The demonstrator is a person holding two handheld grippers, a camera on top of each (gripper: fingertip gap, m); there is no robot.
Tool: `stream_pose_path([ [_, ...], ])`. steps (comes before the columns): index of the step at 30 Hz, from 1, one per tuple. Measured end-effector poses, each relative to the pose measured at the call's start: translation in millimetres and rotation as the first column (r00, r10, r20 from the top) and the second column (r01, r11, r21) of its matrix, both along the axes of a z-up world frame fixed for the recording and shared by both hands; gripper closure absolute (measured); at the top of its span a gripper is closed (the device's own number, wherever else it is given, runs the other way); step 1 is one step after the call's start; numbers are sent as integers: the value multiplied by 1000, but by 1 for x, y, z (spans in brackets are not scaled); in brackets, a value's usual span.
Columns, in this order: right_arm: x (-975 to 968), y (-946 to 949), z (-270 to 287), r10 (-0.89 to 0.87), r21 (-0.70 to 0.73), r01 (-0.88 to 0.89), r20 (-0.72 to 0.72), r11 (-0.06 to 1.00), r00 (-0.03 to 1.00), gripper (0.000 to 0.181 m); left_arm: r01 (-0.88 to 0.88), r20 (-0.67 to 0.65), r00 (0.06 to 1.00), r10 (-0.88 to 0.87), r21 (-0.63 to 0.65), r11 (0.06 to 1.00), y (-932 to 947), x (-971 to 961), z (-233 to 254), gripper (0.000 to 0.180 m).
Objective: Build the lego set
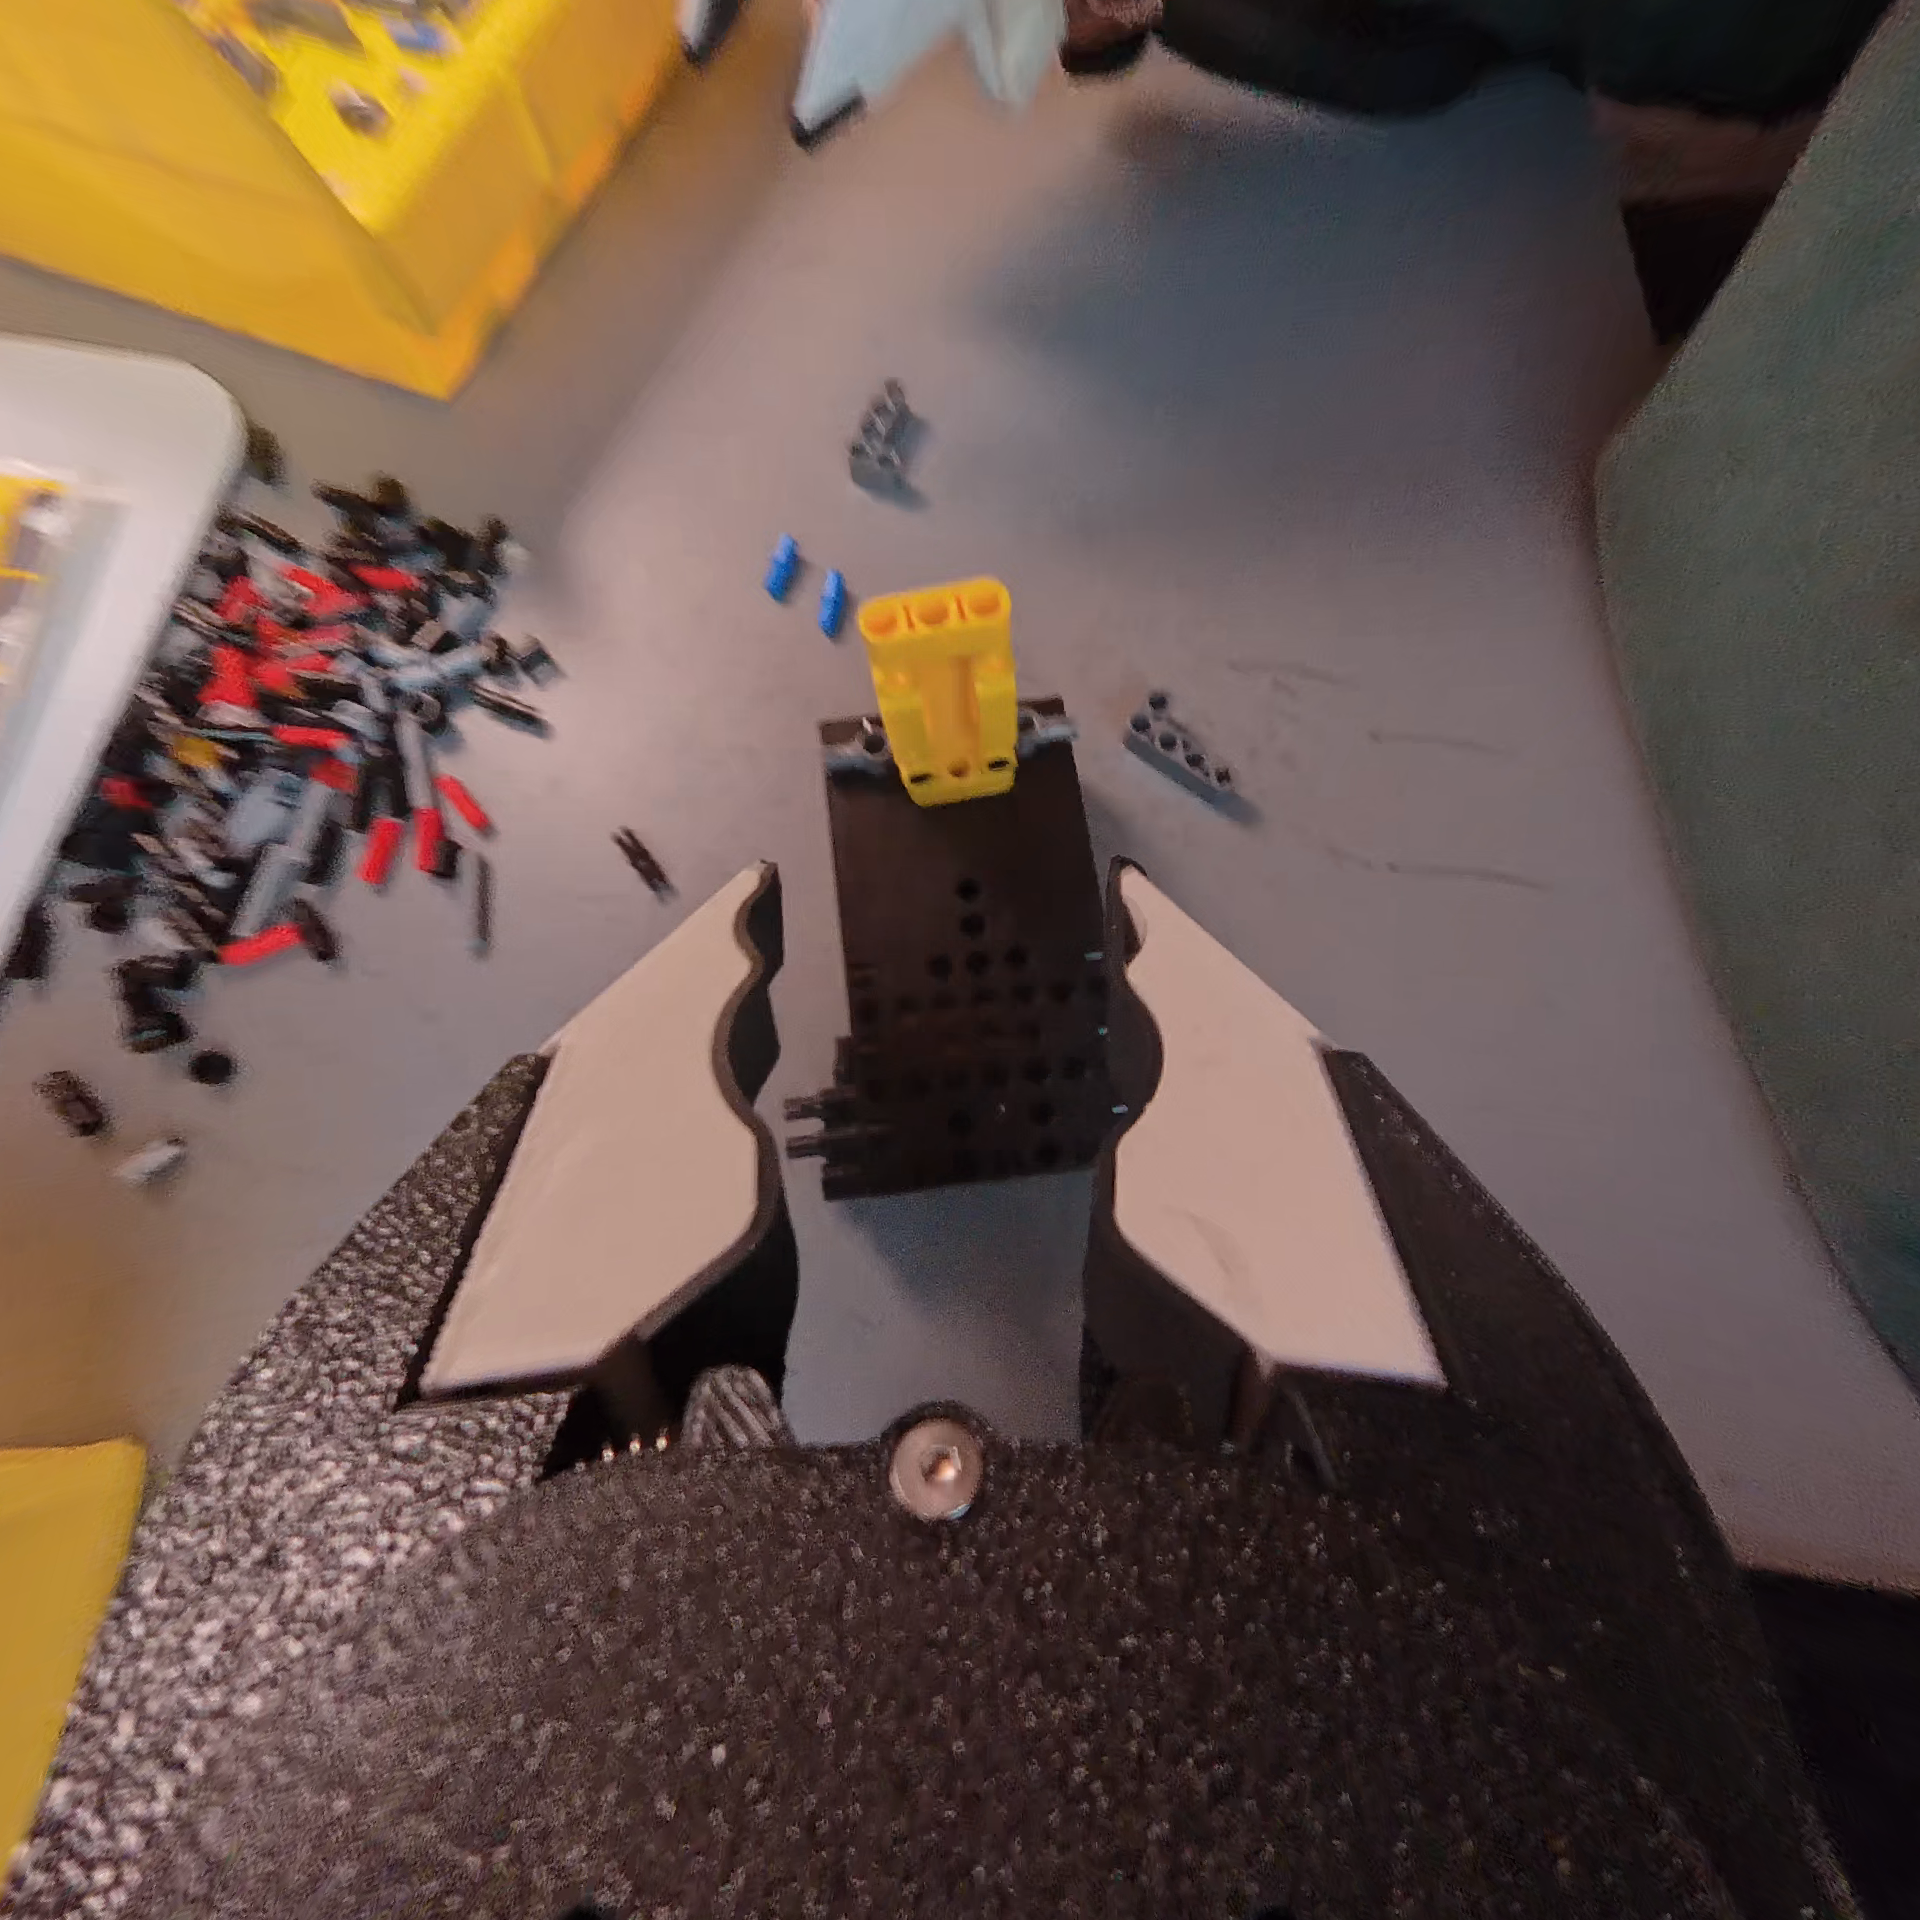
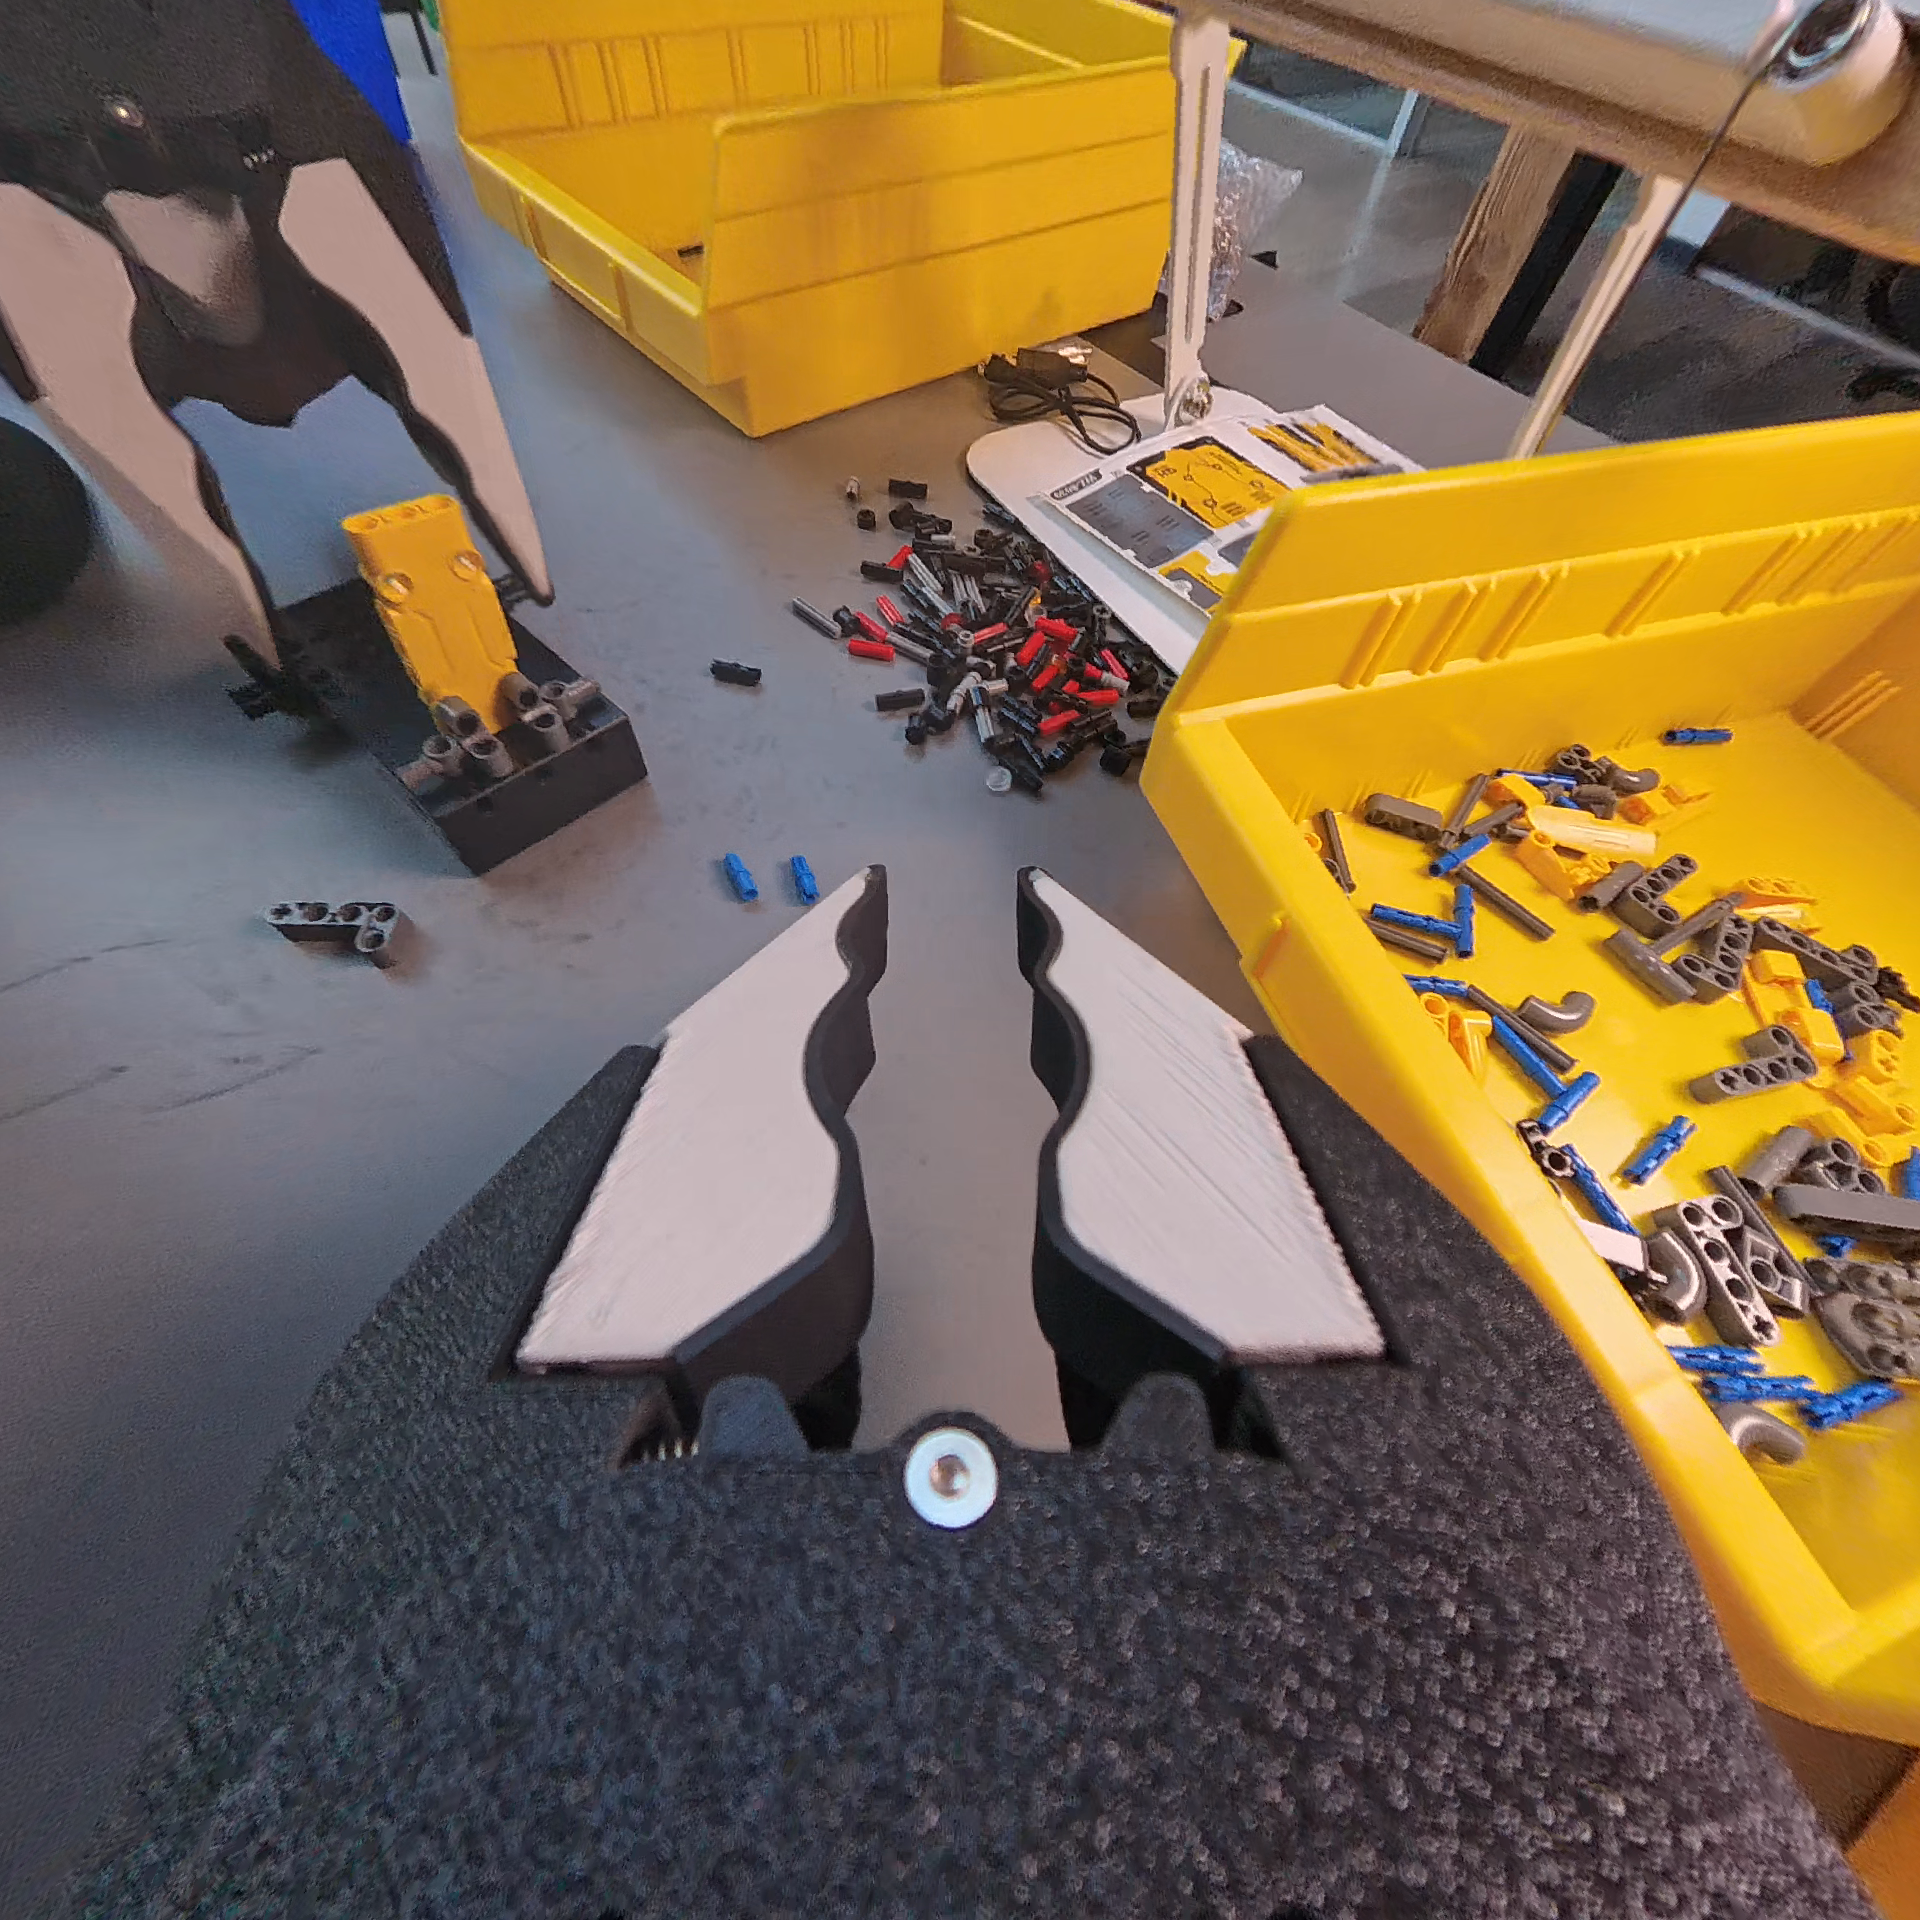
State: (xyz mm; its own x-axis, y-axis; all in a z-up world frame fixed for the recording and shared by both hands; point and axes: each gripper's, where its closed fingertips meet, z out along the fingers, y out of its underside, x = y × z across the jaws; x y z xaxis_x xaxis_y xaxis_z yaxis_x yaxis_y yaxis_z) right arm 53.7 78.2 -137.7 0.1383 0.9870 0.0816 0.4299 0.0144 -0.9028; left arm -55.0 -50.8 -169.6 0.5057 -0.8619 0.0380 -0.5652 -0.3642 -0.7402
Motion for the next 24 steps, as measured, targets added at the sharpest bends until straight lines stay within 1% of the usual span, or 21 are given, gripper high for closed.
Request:
stream_pose_path([
  [1, -2, -5, 5, 9, 6, -9, -19, 1000, 1000, 158, -47, 36, 998, 45, 74, 996, 7, -2, 16, 119],
  [3, -5, -16, 15, 17, 12, -17, -57, 1000, 998, 157, -192, 136, 977, 165, 222, 956, 20, -8, 50, 121],
  [5, -10, -25, 24, -1, 18, 3, -95, 1000, 995, 155, -361, 239, 924, 299, 288, 887, 24, -18, 73, 125],
  [7, -14, -32, 34, -44, 23, 48, -137, 999, 990, 149, -524, 278, 849, 449, 329, 786, 22, -32, 82, 122],
  [9, -17, -42, 41, -89, 25, 94, -163, 995, 983, 142, -661, 320, 749, 580, 323, 677, 12, -42, 84, 113],
  [11, -17, -53, 40, -135, 38, 142, -149, 989, 980, 134, -754, 347, 657, 670, 271, 599, -3, -43, 81, 104],
  [13, -12, -64, 36, -180, 68, 188, -114, 980, 977, 119, -814, 375, 580, 723, 220, 538, -21, -39, 77, 95],
  [14, -8, -71, 34, -203, 79, 211, -98, 974, 974, 111, -831, 384, 553, 739, 198, 519, -31, -35, 75, 90],
  [16, 5, -86, 28, -244, 86, 249, -61, 965, 968, 94, -860, 382, 508, 772, 171, 481, -50, -30, 69, 72],
  [18, 25, -99, 25, -287, 100, 290, -51, 952, 957, 83, -882, 362, 471, 804, 182, 435, -70, -32, 64, 62],
  [20, 52, -107, 27, -339, 130, 344, -60, 930, 939, 79, -897, 367, 443, 818, 199, 396, -93, -33, 63, 57],
  [24, 124, -113, 40, -477, 145, 492, -126, 859, 870, 76, -924, 390, 374, 841, 240, 299, -142, -40, 62, 56],
])
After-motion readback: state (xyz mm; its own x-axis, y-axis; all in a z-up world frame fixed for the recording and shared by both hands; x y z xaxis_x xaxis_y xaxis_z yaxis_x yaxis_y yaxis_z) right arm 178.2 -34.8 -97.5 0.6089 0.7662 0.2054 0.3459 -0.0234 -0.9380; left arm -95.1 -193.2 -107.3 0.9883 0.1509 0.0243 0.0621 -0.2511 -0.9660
